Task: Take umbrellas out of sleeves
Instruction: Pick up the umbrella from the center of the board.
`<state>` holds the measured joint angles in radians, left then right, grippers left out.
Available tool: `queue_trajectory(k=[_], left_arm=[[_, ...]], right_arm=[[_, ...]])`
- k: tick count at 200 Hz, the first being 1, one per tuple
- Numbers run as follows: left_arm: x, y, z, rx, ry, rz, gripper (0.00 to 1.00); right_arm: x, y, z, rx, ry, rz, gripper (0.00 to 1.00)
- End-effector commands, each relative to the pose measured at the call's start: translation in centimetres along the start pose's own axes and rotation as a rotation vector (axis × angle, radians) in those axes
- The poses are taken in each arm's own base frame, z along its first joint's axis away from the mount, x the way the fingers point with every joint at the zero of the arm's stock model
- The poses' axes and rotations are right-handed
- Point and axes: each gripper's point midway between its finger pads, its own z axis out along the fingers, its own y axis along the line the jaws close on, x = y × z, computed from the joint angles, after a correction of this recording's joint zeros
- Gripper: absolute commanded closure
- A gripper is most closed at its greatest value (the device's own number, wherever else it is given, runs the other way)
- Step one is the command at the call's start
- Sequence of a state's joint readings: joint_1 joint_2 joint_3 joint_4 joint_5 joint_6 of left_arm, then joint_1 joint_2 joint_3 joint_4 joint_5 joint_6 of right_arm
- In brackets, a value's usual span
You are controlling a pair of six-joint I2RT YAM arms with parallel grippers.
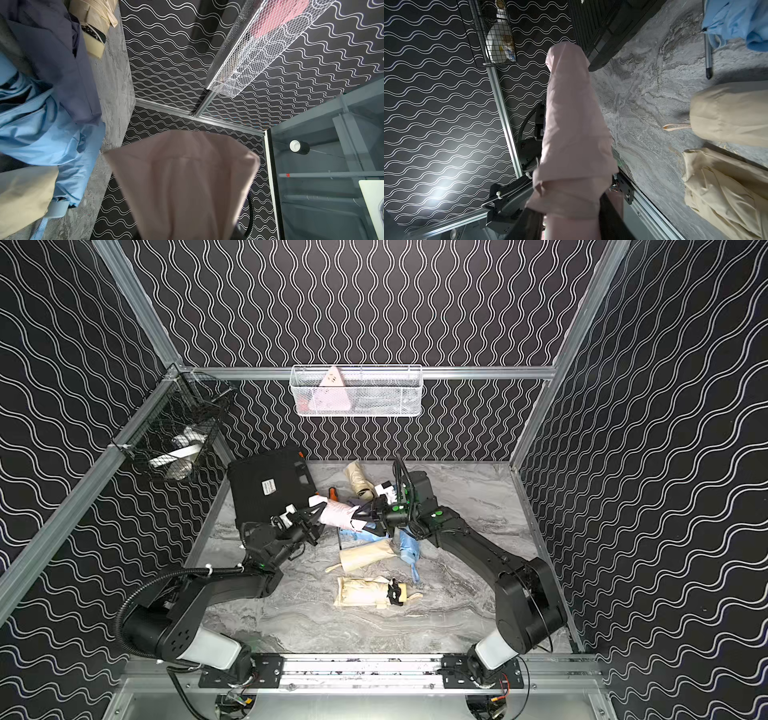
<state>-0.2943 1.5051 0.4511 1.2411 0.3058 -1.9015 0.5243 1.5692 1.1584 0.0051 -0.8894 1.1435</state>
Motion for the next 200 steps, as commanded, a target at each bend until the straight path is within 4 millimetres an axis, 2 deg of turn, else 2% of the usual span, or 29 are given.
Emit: queue_trajectory(k=[1, 37, 69, 87, 114, 128, 134, 137, 141, 166, 172, 200], left_arm=[[2.1, -1.5, -0.1, 0.065, 0.09, 0.01, 0.88], [2.3, -1.5, 0.0, 0.068, 0.094, 0.01, 0.88], [2.1, -1.0, -0.2, 0.066, 0.086, 0.0, 0.84], [2.0, -0.7, -0.3, 0.062, 0.086, -0.005, 0.75], [2.1, -0.2, -0.5, 0.051, 0.091, -0.005, 0.54], [2.1, 0.3, -0.6, 0.026, 0.098, -0.004, 0.49], [2.2, 0.9, -0.6, -0.006, 0.106, -0.009, 0.46], [2.3, 1.1, -0.6, -0.018, 0.109, -0.006, 0.44], [2.3, 1.3, -0.6, -0.031, 0.113, -0.003, 0.41], [2.7, 2.6, -1.1, -0.134, 0.141, 0.058, 0.29], [2.9, 2.8, -1.2, -0.157, 0.152, 0.082, 0.26], [3.5, 4.3, -2.3, -0.329, 0.208, 0.192, 0.09]], right_arm=[[-0.2, 0.9, 0.2, -0.018, -0.009, -0.038, 0.61], [-0.2, 0.8, 0.2, -0.02, -0.006, -0.038, 0.72], [0.0, 0.9, 0.1, -0.022, 0.002, -0.044, 0.75], [0.0, 1.0, 0.0, -0.028, 0.002, -0.046, 0.77], [-0.2, 1.2, -0.6, -0.046, -0.006, -0.044, 0.8], [-0.5, 1.4, -1.2, -0.055, -0.02, -0.046, 0.81], [-0.7, 1.5, -1.5, -0.061, -0.025, -0.047, 0.82], [-0.6, 0.6, -1.5, -0.051, -0.023, -0.029, 0.82], [-0.6, 0.4, -1.6, -0.052, -0.025, -0.024, 0.82], [-0.5, 0.3, -2.4, -0.069, -0.032, -0.016, 0.83], [-1.5, 0.0, -3.4, -0.069, -0.064, -0.006, 0.83], [-1.8, 0.2, -4.7, -0.085, -0.081, -0.006, 0.83]])
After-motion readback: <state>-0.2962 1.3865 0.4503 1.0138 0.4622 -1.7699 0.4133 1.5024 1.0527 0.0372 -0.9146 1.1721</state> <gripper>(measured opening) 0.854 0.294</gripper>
